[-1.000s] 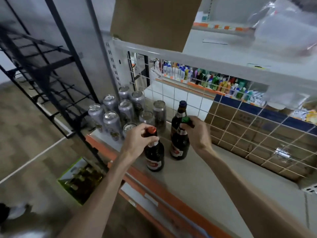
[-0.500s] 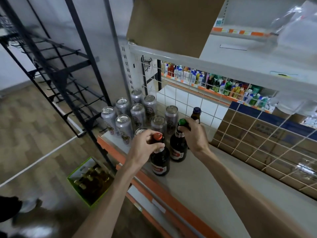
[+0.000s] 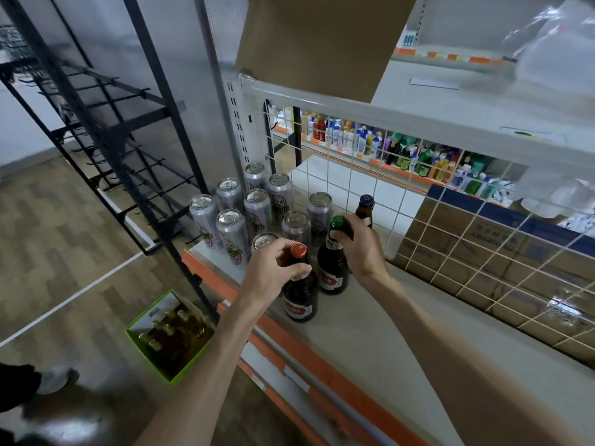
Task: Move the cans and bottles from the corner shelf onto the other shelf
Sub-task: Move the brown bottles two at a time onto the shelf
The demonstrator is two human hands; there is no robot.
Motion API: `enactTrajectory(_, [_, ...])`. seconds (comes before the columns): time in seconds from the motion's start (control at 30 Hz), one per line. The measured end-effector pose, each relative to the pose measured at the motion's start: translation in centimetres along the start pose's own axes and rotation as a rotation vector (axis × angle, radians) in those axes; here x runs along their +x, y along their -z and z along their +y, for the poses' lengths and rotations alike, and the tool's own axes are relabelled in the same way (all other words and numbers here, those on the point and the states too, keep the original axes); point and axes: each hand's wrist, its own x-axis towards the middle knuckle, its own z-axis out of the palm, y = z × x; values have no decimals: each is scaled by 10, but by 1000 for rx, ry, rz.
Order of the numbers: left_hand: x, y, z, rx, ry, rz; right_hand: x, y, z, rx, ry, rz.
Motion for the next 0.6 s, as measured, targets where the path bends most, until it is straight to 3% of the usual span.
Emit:
enactTrajectory(0.3, [-9, -3, -8, 45, -3, 30, -16, 5, -2, 70, -42, 54])
enactTrajectory(0.37, [-19, -7, -3, 58, -32, 122, -25, 14, 11, 77, -59, 75])
enactTrajectory(0.47, [-38, -25, 22, 44, -235, 321, -50, 38, 41, -25, -96, 109])
enactTrajectory(0.53, [-39, -52, 46, 92, -364, 260, -67, 64, 64, -93, -149, 214])
enactTrajectory(0.6, [-36, -93, 65, 117, -362, 75, -89, 96, 85, -81, -169, 235])
